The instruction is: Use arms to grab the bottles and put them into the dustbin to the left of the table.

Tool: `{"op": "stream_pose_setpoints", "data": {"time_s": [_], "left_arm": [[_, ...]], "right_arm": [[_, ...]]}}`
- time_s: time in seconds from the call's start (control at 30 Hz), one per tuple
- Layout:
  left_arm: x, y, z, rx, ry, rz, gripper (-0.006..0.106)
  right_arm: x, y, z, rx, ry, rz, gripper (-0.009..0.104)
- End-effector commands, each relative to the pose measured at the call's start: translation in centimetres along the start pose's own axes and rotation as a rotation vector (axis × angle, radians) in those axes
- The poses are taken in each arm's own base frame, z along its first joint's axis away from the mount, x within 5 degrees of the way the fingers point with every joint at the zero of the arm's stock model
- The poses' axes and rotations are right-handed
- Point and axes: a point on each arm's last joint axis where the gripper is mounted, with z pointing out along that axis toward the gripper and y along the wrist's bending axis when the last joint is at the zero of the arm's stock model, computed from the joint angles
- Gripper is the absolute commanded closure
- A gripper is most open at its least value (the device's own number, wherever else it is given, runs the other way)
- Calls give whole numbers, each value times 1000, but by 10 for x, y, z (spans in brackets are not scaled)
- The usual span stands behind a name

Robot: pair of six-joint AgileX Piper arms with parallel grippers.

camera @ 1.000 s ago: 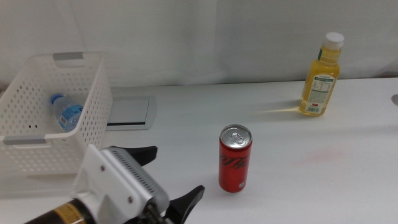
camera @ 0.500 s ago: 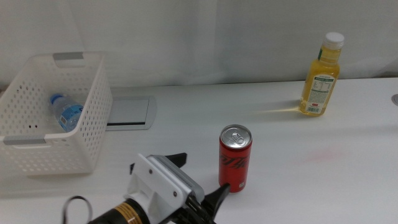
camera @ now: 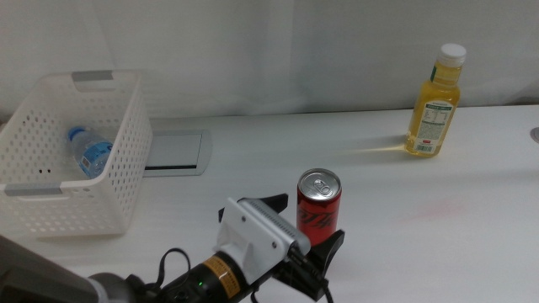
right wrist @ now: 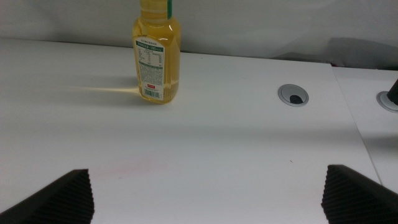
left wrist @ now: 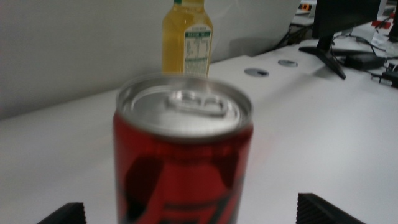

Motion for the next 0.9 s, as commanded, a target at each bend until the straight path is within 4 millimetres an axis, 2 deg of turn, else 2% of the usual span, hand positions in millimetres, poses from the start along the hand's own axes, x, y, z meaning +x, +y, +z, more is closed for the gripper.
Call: {"op": "stream_pose_setpoints", "data": {"time_s": [0.0, 0.27, 0.4, 0.5, 0.53, 0.63, 0.67, 0.77, 0.87], "left_arm": [[-3, -3, 8, 12, -12, -8, 13], [2, -2, 34, 4, 36, -35, 14], [4, -1, 45, -4, 78, -47, 21], [4, -1, 51, -9, 108, -46, 41], [4, -1, 52, -9, 110, -46, 53], [3, -1, 52, -9, 106, -46, 98], [3, -1, 53, -8, 104, -38, 103], [-1, -1, 52, -9, 93, -40, 103], [-19, 0, 47, -40, 69, -48, 103]], "right_arm": [[-3, -1, -2, 6, -24, -2, -8], [-3, 0, -2, -2, -23, 8, -8], [-3, 0, -2, -4, -24, 10, -8], [-3, 0, -2, -5, -29, 10, -8], [-3, 0, -2, -5, -29, 10, -8], [-3, 0, -2, -5, -32, 10, -8], [-4, 0, -2, -6, -35, 10, -8], [-4, 0, -2, -6, -37, 10, -8], [-4, 0, -2, -6, -37, 10, -8]]}}
